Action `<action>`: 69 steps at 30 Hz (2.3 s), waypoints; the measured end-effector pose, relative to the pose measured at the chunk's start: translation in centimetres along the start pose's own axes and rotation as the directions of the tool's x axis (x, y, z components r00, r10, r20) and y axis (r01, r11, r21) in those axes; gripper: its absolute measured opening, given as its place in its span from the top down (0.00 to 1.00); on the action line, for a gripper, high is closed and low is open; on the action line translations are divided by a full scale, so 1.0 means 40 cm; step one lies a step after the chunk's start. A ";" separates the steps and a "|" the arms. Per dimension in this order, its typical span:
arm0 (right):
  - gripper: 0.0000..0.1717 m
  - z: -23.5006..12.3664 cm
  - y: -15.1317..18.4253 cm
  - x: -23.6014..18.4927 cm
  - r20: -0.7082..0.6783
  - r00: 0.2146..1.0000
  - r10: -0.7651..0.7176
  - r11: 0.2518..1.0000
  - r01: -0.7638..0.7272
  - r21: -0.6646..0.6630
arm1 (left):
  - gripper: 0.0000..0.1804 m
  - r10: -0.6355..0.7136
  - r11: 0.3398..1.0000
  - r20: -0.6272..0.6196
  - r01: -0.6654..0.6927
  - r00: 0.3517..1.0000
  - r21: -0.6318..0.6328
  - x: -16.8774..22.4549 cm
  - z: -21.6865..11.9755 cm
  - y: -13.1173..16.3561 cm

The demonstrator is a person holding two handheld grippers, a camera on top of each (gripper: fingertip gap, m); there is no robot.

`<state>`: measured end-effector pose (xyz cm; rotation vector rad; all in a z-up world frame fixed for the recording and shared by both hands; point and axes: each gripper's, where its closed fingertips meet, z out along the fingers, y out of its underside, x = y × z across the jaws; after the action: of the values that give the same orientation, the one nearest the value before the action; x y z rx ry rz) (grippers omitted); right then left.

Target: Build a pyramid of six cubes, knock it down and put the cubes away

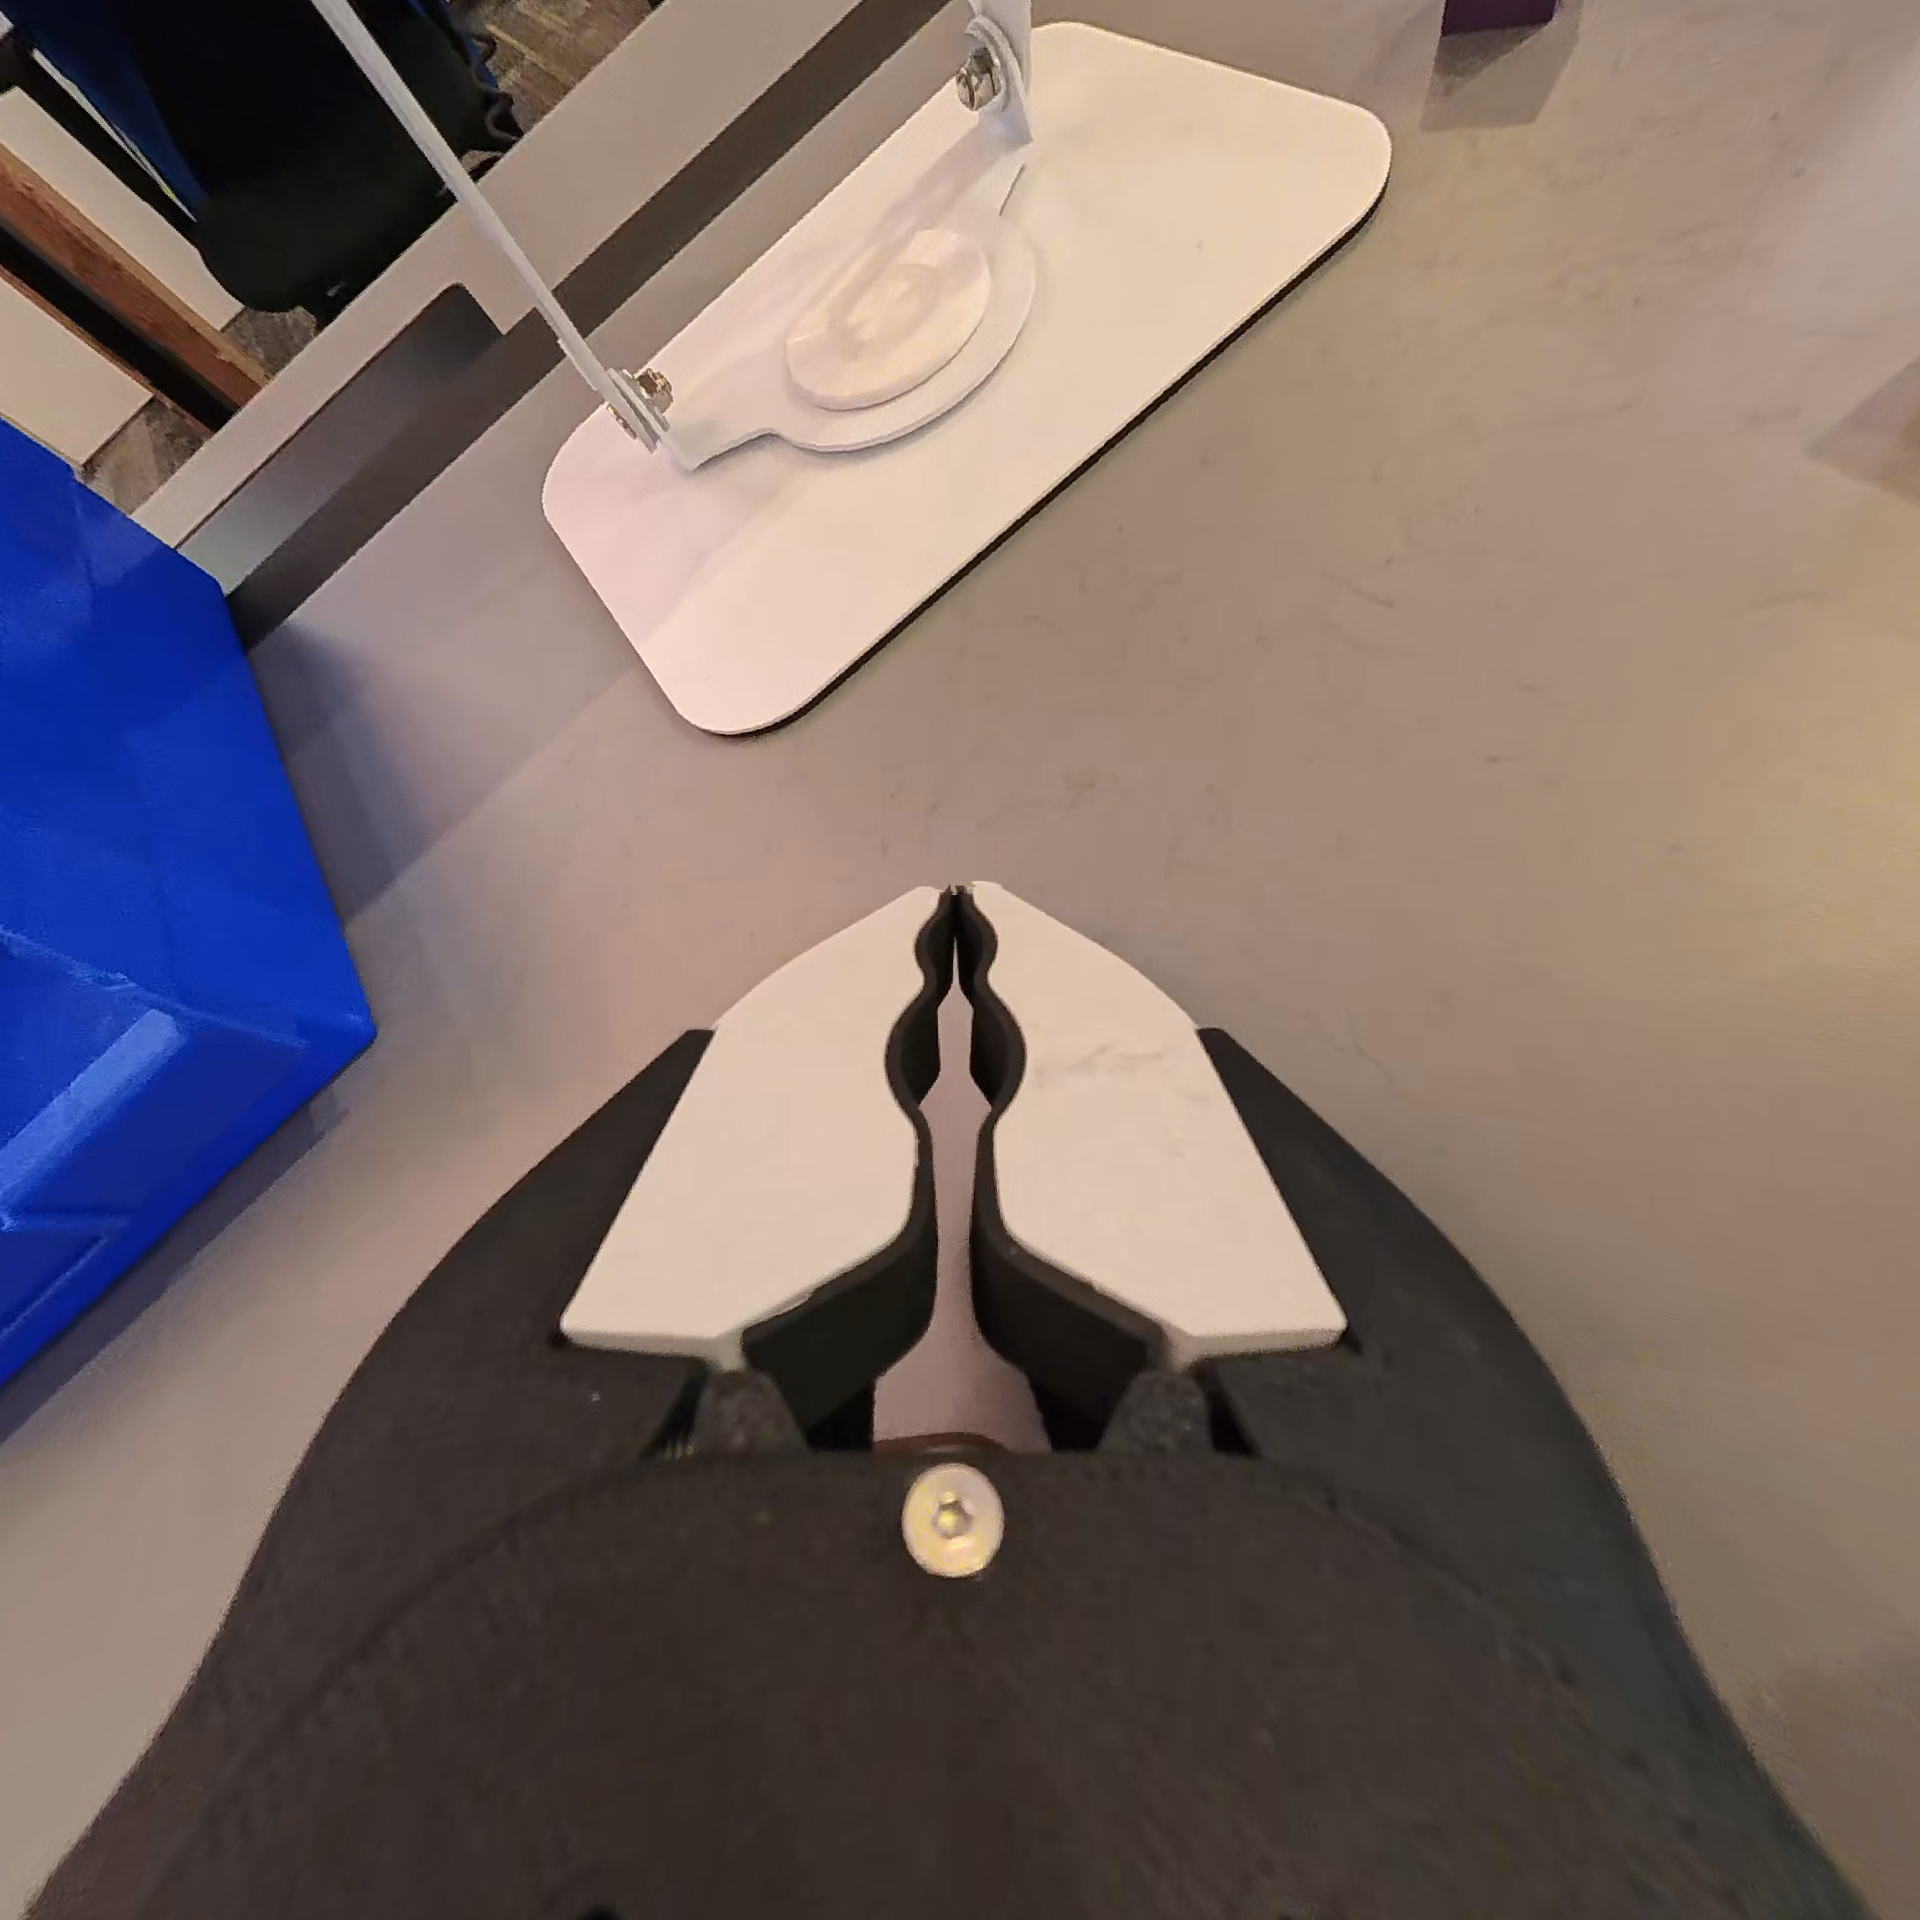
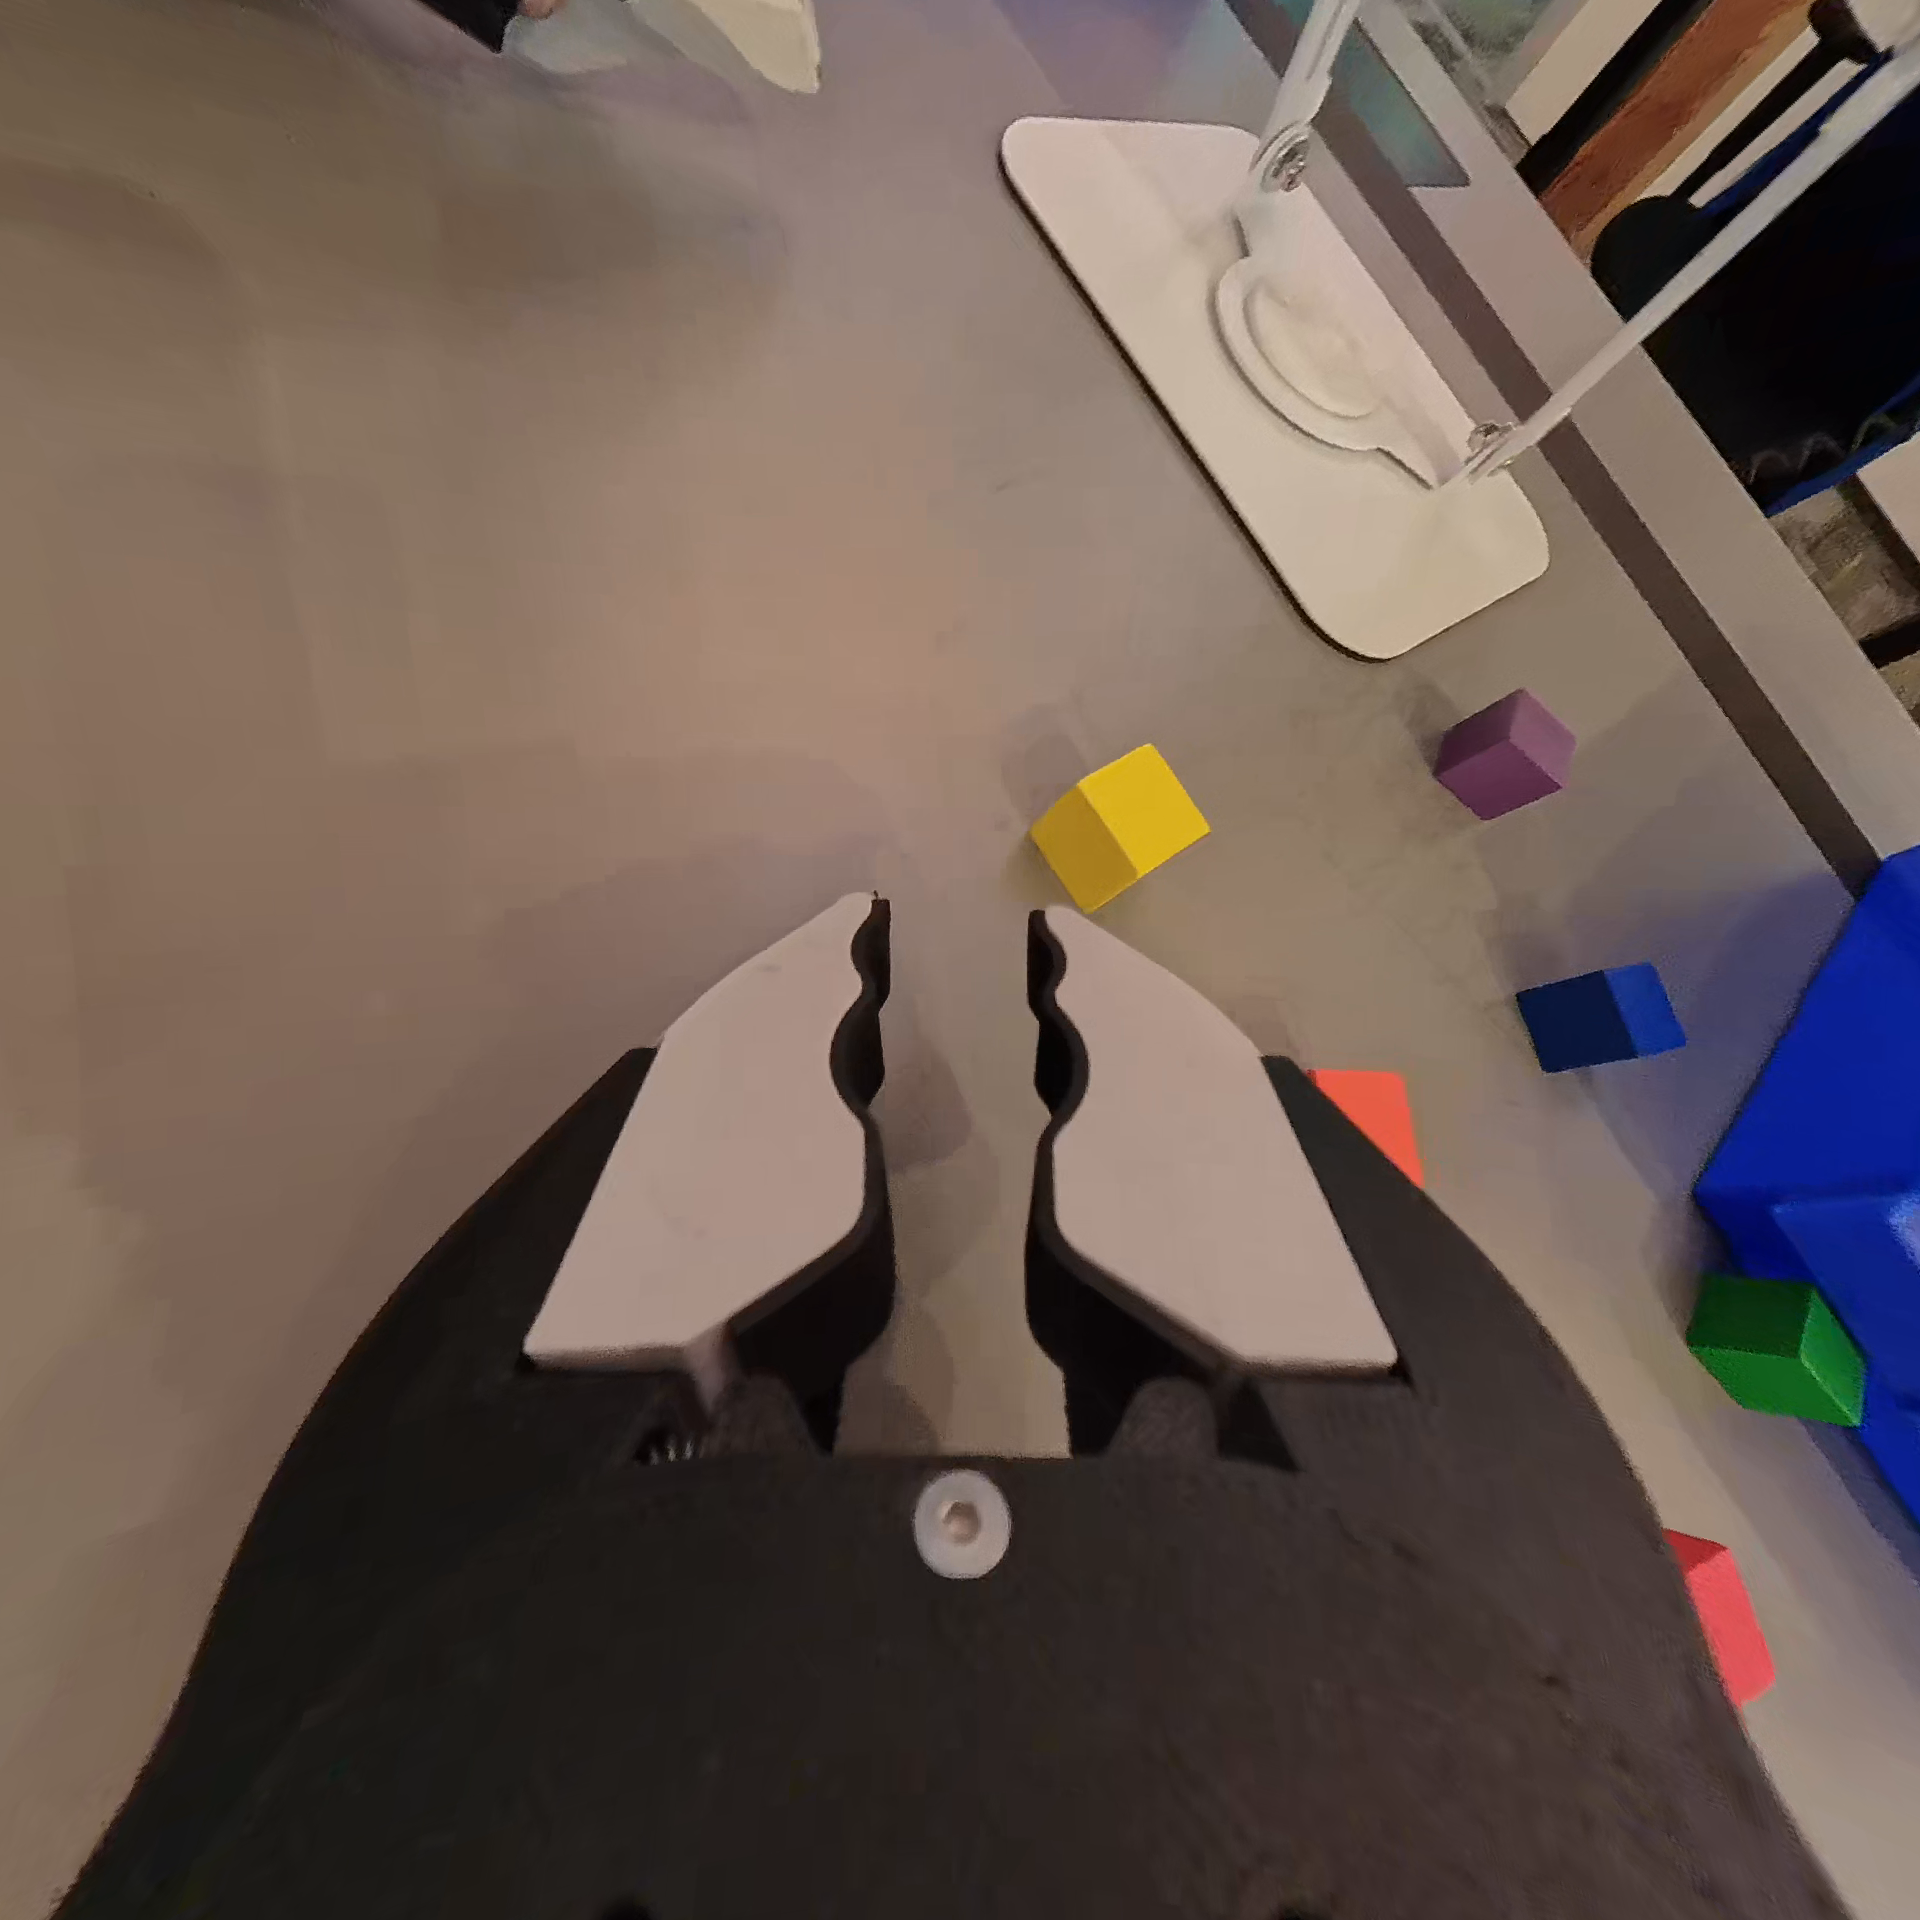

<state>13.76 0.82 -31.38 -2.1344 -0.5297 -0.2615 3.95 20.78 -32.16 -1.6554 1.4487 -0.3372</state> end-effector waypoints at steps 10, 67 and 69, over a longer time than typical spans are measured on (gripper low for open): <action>0.71 -0.035 -0.001 0.158 -0.027 0.998 0.056 0.997 -0.057 -0.054 | 1.00 0.008 1.000 -0.003 -0.008 1.000 -0.006 0.003 0.002 0.002; 0.83 0.292 0.340 0.975 -0.182 0.852 0.492 0.642 -0.495 -0.586 | 1.00 0.159 0.986 -0.018 -0.160 0.987 -0.051 0.041 0.117 -0.060; 0.76 0.300 0.354 0.978 -0.191 0.861 0.471 0.645 -0.484 -0.591 | 1.00 0.157 0.986 -0.020 -0.158 0.987 -0.051 0.041 0.117 -0.060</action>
<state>54.87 14.16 -33.98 -2.8247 0.2073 -0.1629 9.23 21.16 -33.58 -1.5705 1.6017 -0.2261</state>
